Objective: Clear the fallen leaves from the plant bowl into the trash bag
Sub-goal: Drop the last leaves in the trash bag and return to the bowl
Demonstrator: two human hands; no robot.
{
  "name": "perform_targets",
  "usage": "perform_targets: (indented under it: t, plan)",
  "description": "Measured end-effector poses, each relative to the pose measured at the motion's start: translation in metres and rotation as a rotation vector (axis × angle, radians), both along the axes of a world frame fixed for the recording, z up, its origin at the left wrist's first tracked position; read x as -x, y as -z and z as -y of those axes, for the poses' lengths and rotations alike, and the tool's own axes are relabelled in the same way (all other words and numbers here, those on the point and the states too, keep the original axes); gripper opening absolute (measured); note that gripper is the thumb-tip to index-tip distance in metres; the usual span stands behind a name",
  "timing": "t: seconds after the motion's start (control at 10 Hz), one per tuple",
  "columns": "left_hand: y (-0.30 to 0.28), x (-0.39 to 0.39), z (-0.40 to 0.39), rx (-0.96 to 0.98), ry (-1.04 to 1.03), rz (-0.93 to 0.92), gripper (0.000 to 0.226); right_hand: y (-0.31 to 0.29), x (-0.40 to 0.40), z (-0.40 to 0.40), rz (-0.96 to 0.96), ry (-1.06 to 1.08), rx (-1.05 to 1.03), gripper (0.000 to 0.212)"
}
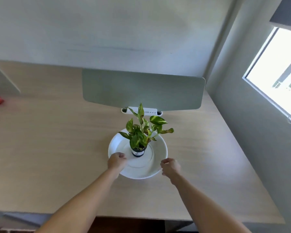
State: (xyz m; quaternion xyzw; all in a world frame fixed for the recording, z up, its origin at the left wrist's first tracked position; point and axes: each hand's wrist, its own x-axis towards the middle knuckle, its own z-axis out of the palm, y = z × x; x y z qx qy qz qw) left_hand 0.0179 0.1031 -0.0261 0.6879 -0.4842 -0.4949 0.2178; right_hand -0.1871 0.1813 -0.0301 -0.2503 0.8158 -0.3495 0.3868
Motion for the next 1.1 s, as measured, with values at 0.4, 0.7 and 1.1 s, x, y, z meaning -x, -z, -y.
perform_targets:
  t: [0.4, 0.7, 1.1]
  plan:
    - [0.035, -0.041, 0.039, -0.056, -0.079, -0.019, 0.047, 0.024, -0.027, 0.032, -0.156, 0.22, -0.145, 0.029]
    - [0.025, -0.021, 0.088, -0.093, -0.034, -0.195, 0.049, 0.022, -0.009, 0.079, -0.102, 0.229, -0.115, 0.02]
    - [0.017, -0.001, 0.131, -0.219, 0.091, -0.277, 0.047, 0.018, 0.023, 0.119, 0.167, 0.012, -0.066, 0.037]
